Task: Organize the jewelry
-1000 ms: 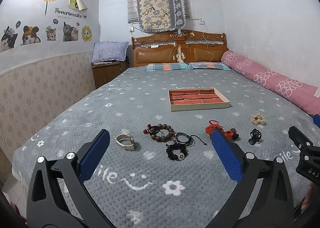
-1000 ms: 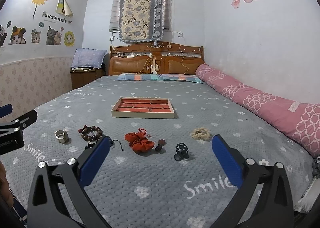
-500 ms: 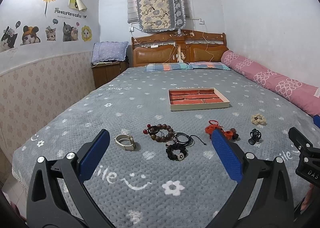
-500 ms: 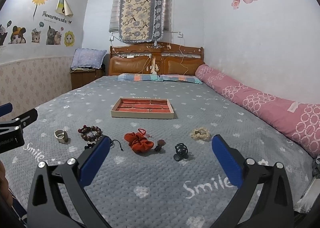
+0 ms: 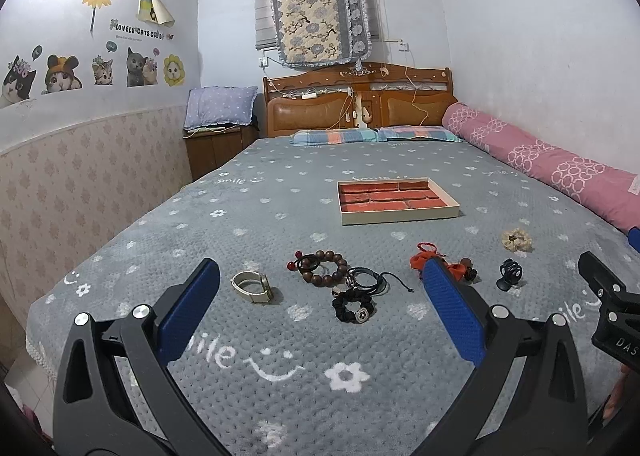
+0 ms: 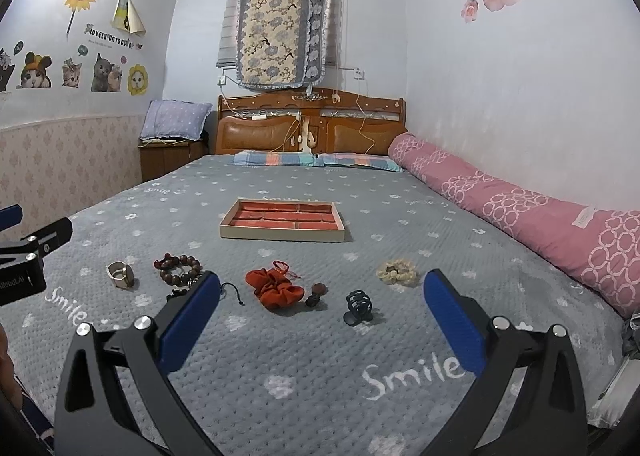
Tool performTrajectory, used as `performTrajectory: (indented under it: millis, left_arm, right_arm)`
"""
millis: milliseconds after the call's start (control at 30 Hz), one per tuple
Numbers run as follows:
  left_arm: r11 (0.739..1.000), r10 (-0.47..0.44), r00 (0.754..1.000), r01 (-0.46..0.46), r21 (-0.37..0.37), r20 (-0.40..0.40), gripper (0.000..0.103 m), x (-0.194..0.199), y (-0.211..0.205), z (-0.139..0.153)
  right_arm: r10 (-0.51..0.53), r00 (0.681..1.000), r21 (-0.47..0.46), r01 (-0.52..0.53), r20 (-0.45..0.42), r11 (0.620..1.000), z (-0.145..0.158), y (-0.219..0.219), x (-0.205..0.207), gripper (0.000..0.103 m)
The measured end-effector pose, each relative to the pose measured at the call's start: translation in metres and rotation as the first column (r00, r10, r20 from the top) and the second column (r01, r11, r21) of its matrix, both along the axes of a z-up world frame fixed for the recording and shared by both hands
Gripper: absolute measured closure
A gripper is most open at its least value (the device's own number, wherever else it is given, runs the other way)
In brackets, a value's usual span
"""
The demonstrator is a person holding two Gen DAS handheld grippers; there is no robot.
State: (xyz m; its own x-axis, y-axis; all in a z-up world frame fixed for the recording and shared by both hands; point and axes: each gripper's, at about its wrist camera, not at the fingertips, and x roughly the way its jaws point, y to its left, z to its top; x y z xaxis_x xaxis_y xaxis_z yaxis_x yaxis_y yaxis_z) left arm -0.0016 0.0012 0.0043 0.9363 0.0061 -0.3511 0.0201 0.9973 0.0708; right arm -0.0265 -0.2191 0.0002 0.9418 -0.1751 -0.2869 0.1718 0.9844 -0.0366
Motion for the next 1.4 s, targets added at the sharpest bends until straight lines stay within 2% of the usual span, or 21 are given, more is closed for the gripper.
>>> performTrajectory:
  millis: [1400]
  left_arm:
    - [1.000,-0.005,1.000,0.005,-0.006,0.002,0.005,-0.0054,-0.0033,0.0021]
  right_arm:
    - [-0.010,1.000,-0.006,0.010,-0.002,1.000,0.0045,-0.0023,-0.0038,0.004]
